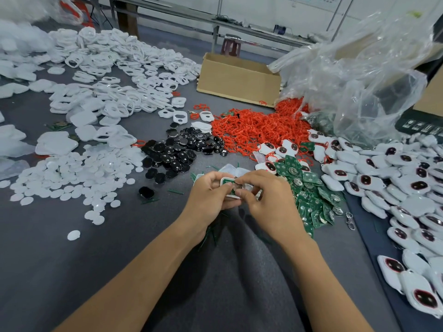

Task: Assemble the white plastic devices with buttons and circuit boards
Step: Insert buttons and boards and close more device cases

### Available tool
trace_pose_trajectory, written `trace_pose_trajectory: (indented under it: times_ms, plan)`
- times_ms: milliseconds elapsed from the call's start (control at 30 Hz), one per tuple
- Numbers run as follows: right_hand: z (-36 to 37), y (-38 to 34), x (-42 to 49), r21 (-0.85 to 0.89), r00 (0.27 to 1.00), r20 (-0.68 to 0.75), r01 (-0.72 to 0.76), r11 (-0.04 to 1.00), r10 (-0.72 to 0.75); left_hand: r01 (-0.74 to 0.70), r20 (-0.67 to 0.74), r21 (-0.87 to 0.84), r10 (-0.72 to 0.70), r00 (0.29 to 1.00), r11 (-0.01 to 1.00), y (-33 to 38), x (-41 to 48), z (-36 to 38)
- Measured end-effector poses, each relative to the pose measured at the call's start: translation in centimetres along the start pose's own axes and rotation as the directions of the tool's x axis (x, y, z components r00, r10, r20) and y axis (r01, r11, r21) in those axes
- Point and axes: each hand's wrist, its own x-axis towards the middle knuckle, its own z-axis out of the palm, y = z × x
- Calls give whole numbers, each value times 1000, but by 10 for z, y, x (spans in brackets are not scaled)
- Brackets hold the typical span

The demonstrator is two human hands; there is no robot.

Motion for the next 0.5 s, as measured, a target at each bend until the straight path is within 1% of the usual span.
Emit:
trace_pose_trajectory:
  times_ms: [67,233,300,333,400,500]
  plan:
    - [-2,1,0,27,1000,8,7,1000,-7,16,-4,-13,-16,1000,1000,2,-1,0]
    - [-16,-11,12,230,985,-160,-29,973,67,51,-32,-71,-53,998,996,5,-3,2]
    - [-19,-22,24,246,986,-158,-19,969,60,47,-43,-66,-50,998,997,5,-3,2]
    - [-20,-29,32,241,990,-129,-16,970,48,40,-42,-66,-43,998,997,4,-3,1]
    - [-19,-41,48,194,999,-28,-17,981,23,27,-48,-81,-31,998,996,4,-3,2]
    - [-9,-59,72,67,981,191,8,998,-21,19,-86,-86,-27,996,996,6,-3,4]
